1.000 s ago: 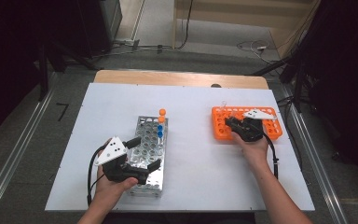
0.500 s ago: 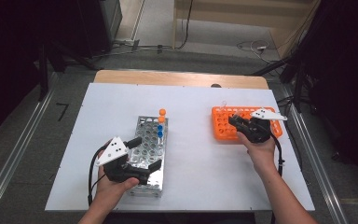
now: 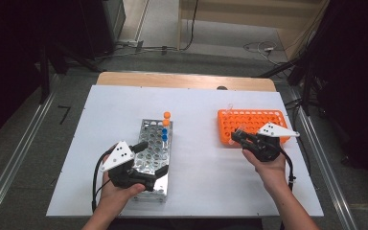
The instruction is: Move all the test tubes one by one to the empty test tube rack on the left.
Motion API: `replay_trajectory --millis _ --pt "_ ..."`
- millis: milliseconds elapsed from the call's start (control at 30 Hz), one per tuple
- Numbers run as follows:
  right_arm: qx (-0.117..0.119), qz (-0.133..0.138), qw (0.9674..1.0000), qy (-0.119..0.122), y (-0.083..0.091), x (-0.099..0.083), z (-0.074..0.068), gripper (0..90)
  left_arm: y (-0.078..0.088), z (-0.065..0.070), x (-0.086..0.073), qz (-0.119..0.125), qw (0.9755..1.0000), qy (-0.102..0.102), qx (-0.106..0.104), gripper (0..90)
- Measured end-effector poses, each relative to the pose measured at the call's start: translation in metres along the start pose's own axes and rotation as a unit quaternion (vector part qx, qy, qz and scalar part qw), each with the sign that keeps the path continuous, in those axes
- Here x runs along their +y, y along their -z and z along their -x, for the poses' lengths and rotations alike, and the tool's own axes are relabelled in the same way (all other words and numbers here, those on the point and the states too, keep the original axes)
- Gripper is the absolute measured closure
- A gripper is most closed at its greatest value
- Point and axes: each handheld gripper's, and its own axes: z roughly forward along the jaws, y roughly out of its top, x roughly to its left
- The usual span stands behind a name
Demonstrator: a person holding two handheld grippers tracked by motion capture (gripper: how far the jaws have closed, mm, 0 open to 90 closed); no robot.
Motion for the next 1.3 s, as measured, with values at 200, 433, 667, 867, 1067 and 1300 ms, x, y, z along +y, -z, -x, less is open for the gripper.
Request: replay_trajectory --millis 200,433,667,867,1067,1300 --pt "0.024 -0.001 0.9997 0.008 0.009 -0.005 -0.018 73.6 -0.002 0.004 0.001 -0.002 1.0 -0.006 -0.002 0.0" --pt "0.057 -0.006 0.9981 0.022 0.016 -0.009 -0.04 73.6 -0.004 0.009 0.002 -0.004 0.9999 -0.01 -0.007 0.0" --pt "0.099 -0.016 0.9943 0.036 0.013 -0.012 -0.058 73.6 -0.007 0.014 0.003 -0.004 0.9998 -0.013 -0.013 0.7" --pt "0.119 -0.026 0.9912 0.051 0.008 -0.013 -0.073 73.7 -0.011 0.019 0.005 -0.004 0.9996 -0.012 -0.025 2.7" --pt "0.144 -0.035 0.9866 0.07 0.003 -0.014 -0.091 73.7 -0.018 0.025 0.007 -0.006 0.9991 -0.015 -0.039 5.1" --pt "0.163 -0.039 0.9822 0.084 -0.002 -0.013 -0.107 73.7 -0.027 0.038 0.011 -0.013 0.9979 -0.03 -0.057 16.9"
